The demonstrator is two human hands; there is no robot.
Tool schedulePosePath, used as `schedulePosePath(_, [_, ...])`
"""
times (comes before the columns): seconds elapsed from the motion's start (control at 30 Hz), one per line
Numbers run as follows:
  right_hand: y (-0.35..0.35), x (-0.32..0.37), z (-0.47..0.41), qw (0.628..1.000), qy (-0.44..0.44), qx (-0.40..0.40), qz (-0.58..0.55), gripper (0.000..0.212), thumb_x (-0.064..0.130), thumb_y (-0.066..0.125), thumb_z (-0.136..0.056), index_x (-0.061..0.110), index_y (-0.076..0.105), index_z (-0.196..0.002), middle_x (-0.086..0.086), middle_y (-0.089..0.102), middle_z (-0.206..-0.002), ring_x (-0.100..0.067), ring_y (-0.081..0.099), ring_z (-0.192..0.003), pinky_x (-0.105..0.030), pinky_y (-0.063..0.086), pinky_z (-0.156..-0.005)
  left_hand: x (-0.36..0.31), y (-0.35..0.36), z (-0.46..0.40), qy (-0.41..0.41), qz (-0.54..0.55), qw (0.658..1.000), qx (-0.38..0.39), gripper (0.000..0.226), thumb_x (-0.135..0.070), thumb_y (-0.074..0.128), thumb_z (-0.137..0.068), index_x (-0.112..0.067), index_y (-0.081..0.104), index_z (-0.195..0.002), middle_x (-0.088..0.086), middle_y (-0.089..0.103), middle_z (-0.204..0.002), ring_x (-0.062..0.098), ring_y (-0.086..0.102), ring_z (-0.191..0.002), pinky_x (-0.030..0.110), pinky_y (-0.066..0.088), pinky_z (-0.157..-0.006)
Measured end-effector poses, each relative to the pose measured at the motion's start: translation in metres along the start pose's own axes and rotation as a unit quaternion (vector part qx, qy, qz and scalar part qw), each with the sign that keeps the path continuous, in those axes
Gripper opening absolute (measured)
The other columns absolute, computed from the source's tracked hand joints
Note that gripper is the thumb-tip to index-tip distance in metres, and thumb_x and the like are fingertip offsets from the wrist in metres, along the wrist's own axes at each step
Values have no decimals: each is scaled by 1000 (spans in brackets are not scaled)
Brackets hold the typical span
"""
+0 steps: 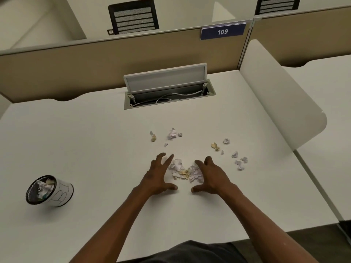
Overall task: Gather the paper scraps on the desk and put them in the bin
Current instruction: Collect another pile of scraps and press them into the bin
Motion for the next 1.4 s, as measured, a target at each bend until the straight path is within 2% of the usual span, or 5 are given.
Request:
schedulePosePath(0.2, [-8,18,-19,998,-24,-34,-48,72,38,79,-78,16,45,-138,-14,46,-130,-33,62,-107,-36,52,-90,-23,13,-22,23,17,999,35,90,-25,87,-70,-33,42,-148,-1,30,-149,22,38,-131,37,49,-103])
schedulePosePath(0.43, [5,34,-18,998,-13,-14,-63,86,56,80,-70,25,42,-142,-8,43,-131,-28,62,-108,-36,53,-92,-18,16,-3,24,96,994,-41,50,-18,83,-78,-21,68,-125,-4,49,-125,18,60,-105,16,49,-85])
schedulePosePath(0.67, [17,56,-3,984,-40,-116,-127,21,32,65,-86,17,66,-101,-2,54,-98,-24,59,-77,-27,43,-64,-18,13,20,23,187,974,-122,22,-18,77,-82,-20,77,-104,2,63,-95,17,63,-84,34,55,-75])
schedulePosePath(0.9, [17,59,-6,962,-41,-123,-242,25,30,78,-78,18,75,-100,-1,71,-96,-18,66,-86,-29,51,-76,5,9,38,-64,296,937,-175,19,-6,81,-77,-17,79,-93,-8,74,-95,10,69,-92,14,52,-78])
schedulePosePath(1.4, [3,177,-23,718,-72,114,-683,14,6,76,-84,5,74,-98,-15,72,-97,-23,70,-93,-26,57,-85,67,-78,104,-101,529,806,-247,16,-13,80,-81,-19,78,-96,2,78,-96,23,71,-99,35,59,-89])
Point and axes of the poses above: each hand's wrist, its own z-axis away from the middle knuckle, its own y-axis out of the palm, x = y × z, the point moved 7 cm from there along -z, towards the middle knuckle
